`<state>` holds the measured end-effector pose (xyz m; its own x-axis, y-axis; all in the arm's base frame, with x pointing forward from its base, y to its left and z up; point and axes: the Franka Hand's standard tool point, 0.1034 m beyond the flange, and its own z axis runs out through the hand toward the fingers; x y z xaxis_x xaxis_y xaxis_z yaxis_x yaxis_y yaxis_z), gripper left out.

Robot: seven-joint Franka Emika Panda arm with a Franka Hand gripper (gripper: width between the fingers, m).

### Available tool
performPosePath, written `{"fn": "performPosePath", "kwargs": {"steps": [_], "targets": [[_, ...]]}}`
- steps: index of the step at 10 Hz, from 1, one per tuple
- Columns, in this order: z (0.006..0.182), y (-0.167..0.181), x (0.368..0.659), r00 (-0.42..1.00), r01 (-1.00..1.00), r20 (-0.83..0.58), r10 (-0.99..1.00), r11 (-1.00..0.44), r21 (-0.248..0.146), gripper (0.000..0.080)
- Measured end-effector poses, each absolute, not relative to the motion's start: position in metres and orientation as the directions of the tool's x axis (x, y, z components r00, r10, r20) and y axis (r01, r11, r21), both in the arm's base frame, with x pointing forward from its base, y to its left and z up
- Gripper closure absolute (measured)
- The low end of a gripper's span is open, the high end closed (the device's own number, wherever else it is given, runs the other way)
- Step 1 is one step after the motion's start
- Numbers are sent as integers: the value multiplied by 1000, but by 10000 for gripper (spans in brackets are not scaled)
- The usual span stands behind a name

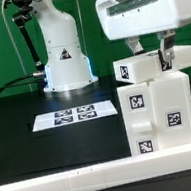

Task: Assemble cabinet

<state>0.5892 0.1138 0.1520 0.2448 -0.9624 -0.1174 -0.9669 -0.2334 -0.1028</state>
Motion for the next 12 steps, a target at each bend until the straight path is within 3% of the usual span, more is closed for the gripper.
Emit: {"fn": "performPosePath", "kwargs": {"steps": [7, 12], "targets": [[153, 114, 591, -336, -936, -192, -922, 350, -43, 241], [154, 114, 592, -326, -938, -214, -921, 343, -46, 241]]}}
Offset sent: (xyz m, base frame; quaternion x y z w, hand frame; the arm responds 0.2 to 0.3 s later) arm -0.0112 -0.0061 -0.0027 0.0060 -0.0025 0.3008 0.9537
